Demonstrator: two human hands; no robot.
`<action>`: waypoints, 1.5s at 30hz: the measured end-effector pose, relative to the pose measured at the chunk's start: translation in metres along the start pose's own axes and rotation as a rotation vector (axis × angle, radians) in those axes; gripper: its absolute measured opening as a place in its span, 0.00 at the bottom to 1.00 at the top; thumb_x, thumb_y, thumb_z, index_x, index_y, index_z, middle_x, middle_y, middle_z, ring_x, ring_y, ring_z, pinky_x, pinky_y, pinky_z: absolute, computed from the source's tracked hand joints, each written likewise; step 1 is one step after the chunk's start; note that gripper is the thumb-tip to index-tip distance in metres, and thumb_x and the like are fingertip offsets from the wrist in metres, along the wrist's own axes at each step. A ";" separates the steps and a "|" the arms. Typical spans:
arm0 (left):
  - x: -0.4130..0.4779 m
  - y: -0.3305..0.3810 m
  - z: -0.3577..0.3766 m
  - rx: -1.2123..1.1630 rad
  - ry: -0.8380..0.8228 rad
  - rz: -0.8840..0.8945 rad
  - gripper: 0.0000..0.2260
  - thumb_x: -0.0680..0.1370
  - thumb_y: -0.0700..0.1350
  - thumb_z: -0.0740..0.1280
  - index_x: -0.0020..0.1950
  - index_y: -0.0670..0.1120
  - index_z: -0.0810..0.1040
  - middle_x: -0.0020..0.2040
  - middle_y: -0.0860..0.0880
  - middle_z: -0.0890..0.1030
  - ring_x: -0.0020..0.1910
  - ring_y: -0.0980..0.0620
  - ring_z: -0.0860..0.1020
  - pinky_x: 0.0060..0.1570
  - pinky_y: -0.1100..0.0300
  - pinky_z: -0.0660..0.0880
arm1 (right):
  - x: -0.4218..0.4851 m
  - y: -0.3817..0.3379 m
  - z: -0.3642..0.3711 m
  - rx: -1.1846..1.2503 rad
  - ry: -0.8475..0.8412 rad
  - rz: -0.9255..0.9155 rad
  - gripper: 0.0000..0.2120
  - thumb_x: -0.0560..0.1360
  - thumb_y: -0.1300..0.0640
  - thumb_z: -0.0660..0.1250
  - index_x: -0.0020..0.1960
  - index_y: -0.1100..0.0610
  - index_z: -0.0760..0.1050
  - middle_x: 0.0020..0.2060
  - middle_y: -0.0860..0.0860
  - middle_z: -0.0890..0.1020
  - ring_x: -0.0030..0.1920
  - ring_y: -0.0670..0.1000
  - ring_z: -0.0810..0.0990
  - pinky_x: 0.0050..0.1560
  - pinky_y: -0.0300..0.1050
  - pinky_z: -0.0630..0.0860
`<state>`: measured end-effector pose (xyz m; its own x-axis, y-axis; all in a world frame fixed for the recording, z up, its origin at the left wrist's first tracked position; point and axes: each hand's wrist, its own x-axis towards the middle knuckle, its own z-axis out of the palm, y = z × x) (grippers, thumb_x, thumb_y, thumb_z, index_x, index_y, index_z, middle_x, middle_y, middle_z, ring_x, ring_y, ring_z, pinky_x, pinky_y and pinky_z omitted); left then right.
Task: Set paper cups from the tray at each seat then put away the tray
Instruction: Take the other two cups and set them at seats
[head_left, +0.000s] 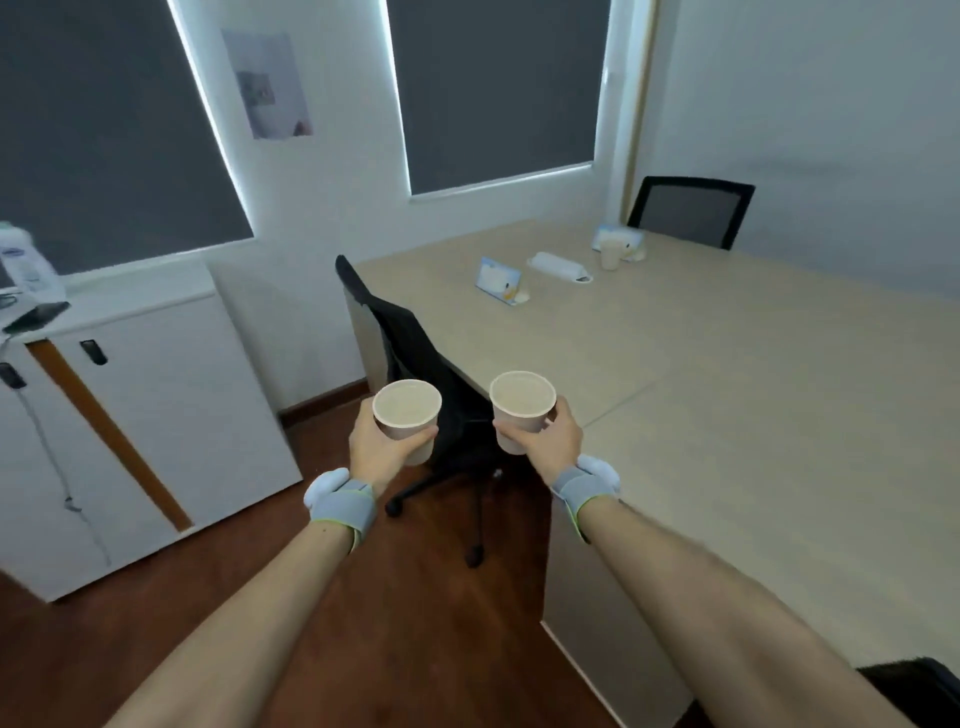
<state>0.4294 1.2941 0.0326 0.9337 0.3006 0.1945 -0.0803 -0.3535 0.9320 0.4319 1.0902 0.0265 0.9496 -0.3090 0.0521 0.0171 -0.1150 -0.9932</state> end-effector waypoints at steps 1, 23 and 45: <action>0.017 0.001 0.018 -0.003 -0.028 0.012 0.31 0.61 0.43 0.79 0.61 0.46 0.71 0.60 0.45 0.78 0.58 0.50 0.74 0.57 0.58 0.69 | 0.018 0.002 -0.005 0.002 0.032 0.006 0.32 0.58 0.56 0.80 0.59 0.57 0.72 0.51 0.51 0.79 0.53 0.52 0.77 0.54 0.41 0.73; 0.158 0.095 0.442 -0.200 -0.859 0.182 0.28 0.62 0.36 0.78 0.59 0.41 0.72 0.57 0.39 0.79 0.51 0.50 0.75 0.55 0.53 0.73 | 0.228 0.048 -0.238 -0.077 0.943 0.135 0.31 0.59 0.60 0.79 0.59 0.59 0.71 0.55 0.56 0.79 0.55 0.54 0.78 0.56 0.45 0.75; 0.038 0.160 0.656 -0.328 -1.304 0.277 0.28 0.61 0.38 0.79 0.55 0.49 0.71 0.52 0.47 0.78 0.52 0.49 0.76 0.53 0.57 0.72 | 0.218 0.108 -0.463 -0.099 1.402 0.381 0.28 0.60 0.58 0.78 0.57 0.57 0.71 0.46 0.49 0.77 0.45 0.50 0.75 0.44 0.38 0.68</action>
<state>0.6807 0.6678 -0.0118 0.5074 -0.8521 0.1283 -0.2237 0.0135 0.9746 0.4956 0.5734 -0.0209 -0.1883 -0.9776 -0.0938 -0.2374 0.1379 -0.9616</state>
